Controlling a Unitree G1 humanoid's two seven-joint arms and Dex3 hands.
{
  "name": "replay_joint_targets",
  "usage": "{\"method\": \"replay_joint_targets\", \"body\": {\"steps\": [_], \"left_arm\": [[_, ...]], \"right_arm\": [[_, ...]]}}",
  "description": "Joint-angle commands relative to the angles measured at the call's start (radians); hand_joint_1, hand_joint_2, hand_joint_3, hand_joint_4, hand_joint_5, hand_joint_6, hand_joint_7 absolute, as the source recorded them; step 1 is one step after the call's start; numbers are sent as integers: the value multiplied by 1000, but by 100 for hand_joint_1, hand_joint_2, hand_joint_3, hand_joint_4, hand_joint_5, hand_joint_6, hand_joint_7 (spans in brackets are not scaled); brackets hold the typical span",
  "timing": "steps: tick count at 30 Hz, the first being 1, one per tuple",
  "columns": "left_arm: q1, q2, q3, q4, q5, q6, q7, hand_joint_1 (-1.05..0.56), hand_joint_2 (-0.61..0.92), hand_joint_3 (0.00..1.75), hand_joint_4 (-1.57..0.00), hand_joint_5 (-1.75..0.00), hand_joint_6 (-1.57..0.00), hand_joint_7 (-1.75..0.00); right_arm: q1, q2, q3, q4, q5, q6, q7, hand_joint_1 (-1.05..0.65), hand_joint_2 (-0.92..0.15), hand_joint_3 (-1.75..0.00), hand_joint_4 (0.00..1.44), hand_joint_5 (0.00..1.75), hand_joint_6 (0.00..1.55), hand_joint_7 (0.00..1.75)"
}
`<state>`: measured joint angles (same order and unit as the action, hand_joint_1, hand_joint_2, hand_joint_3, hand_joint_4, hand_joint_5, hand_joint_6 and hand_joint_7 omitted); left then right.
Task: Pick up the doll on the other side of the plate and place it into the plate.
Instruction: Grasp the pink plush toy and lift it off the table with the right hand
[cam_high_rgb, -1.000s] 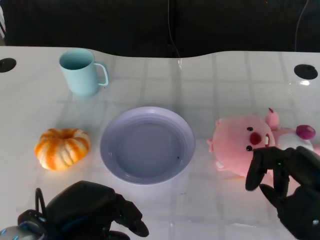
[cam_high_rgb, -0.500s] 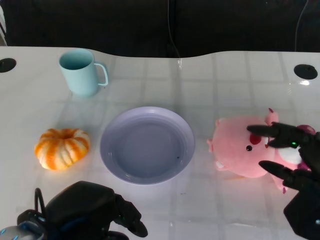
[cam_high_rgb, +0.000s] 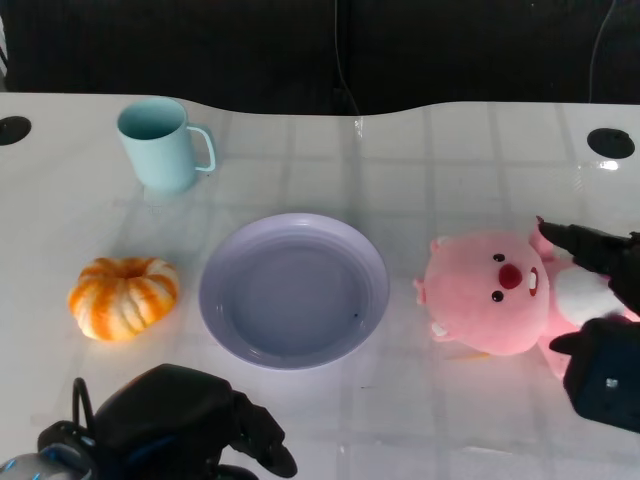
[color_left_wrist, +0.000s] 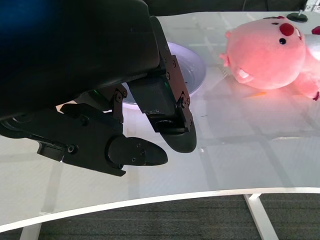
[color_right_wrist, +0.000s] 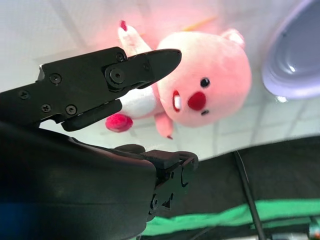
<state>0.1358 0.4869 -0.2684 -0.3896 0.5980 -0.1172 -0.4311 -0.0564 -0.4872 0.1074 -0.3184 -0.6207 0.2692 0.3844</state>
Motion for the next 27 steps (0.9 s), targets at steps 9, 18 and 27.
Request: {"method": "replay_joint_targets", "body": {"steps": [9, 18, 27], "left_arm": [[11, 6, -4, -50, 18, 34, -10, -25, 92, 27, -77, -121, -109, -1], [20, 5, -8, -66, 15, 30, -5, -24, 92, 25, -78, -124, -110, -2], [23, -2, -19, -99, 32, 58, -26, -25, 92, 25, -74, -132, -109, -1]], "right_arm": [[-172, -19, 117, 279, -74, 25, 21, -66, -91, -1, 2, 19, 18, 2], [-319, 20, 193, 645, -55, -30, -34, -67, -92, -4, 6, 17, 22, 2], [-505, 57, 296, 983, -64, -94, -24, -65, -92, -14, 26, 11, 38, 4]]}}
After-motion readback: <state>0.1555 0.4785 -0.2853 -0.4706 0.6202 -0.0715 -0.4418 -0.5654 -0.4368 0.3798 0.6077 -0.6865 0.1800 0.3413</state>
